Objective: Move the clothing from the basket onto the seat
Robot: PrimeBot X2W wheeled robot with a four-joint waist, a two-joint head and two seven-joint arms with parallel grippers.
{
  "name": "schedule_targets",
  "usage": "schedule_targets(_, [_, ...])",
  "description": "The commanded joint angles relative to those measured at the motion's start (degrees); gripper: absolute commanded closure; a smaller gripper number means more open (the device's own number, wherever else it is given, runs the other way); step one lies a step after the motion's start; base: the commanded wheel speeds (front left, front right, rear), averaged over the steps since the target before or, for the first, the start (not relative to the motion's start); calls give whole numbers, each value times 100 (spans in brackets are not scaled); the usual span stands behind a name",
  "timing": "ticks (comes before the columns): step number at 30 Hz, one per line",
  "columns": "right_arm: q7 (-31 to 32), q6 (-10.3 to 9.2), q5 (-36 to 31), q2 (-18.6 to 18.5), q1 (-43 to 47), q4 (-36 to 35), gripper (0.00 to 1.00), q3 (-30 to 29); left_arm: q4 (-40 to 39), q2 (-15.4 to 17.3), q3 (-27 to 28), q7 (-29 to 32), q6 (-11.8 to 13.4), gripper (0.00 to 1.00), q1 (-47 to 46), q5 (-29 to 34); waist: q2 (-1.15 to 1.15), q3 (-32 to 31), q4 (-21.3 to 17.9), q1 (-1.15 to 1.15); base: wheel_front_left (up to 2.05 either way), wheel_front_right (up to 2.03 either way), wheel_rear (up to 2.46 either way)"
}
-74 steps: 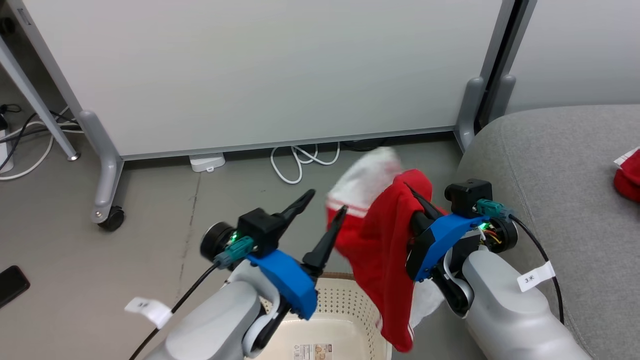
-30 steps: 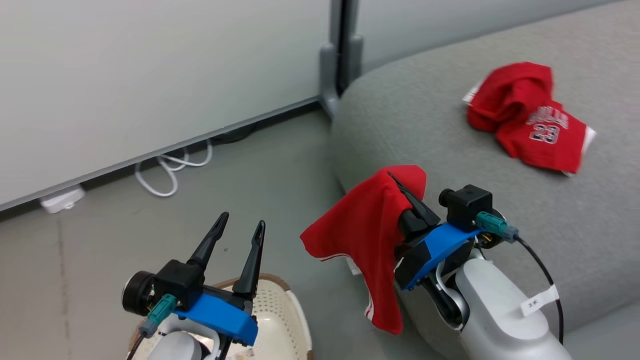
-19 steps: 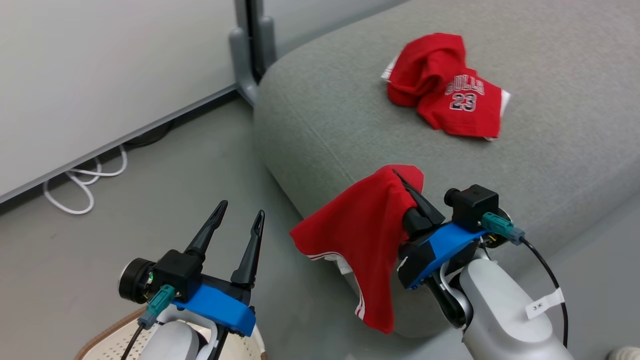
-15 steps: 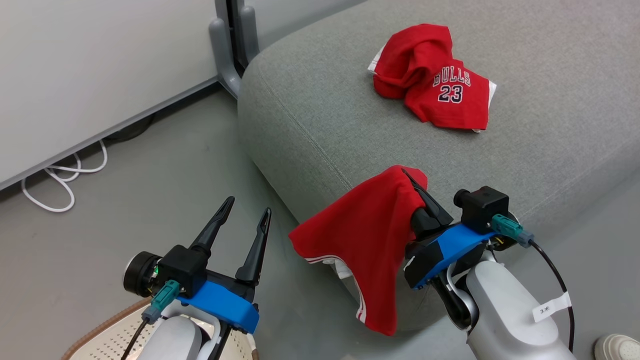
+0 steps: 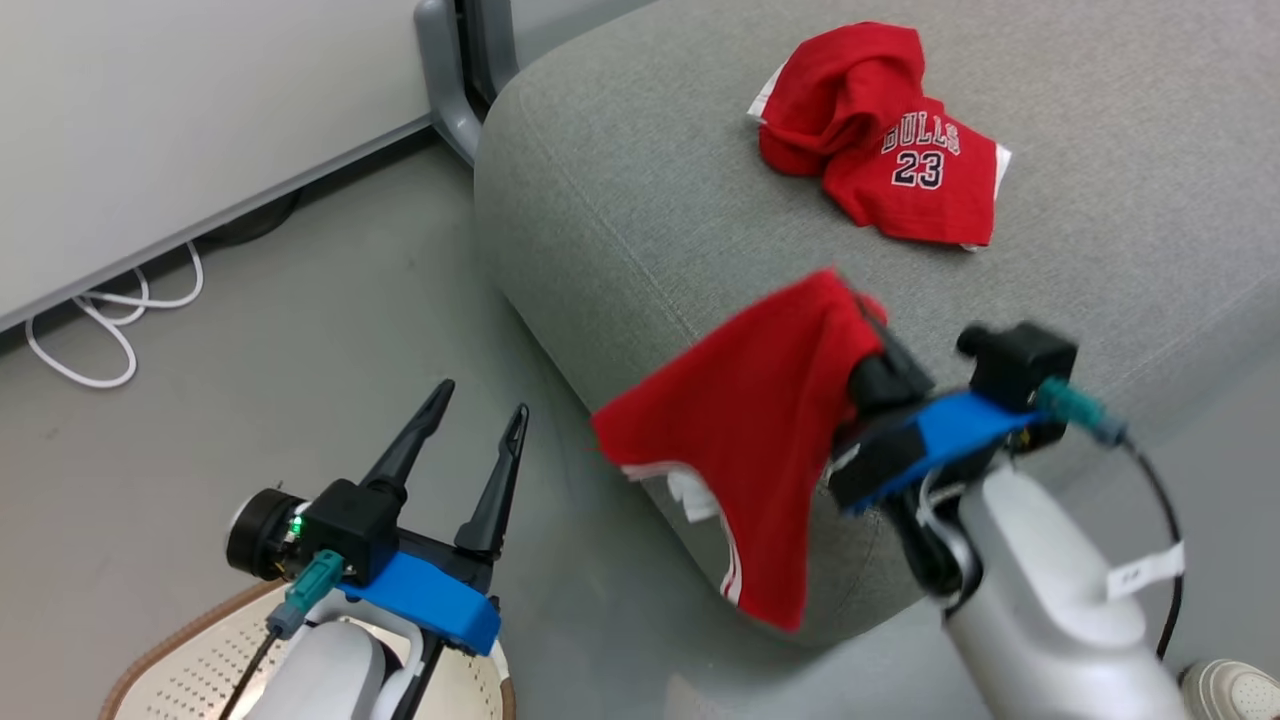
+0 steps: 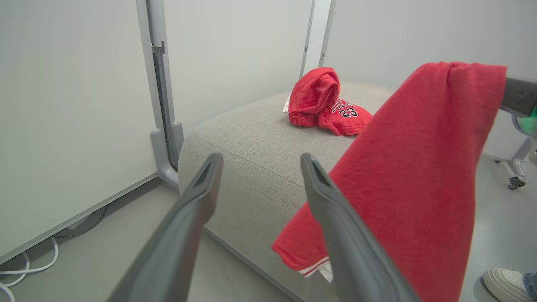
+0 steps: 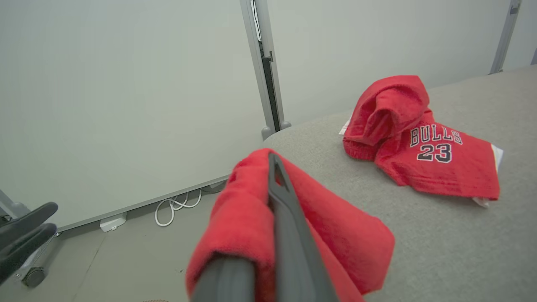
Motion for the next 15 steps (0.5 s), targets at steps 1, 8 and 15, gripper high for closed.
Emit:
schedule_targets(1, [25,3,47,6,-327,-79,100,-132,-46,79,42,-27,-25,0,-131,29,0,136,83,0,0,0,0])
schedule_targets(8, [517,3,-222,-213,-1671,-73,100,-1285,-280,317,1,59,-31,0,-400,147,0,835,336,0,0,0,0])
schedule_targets(15, [1024,3,-641,-858,-3014,-473,100,-2323,-1026,814,47,469,-35,0,-686,287,0,1840,562,0,0,0,0])
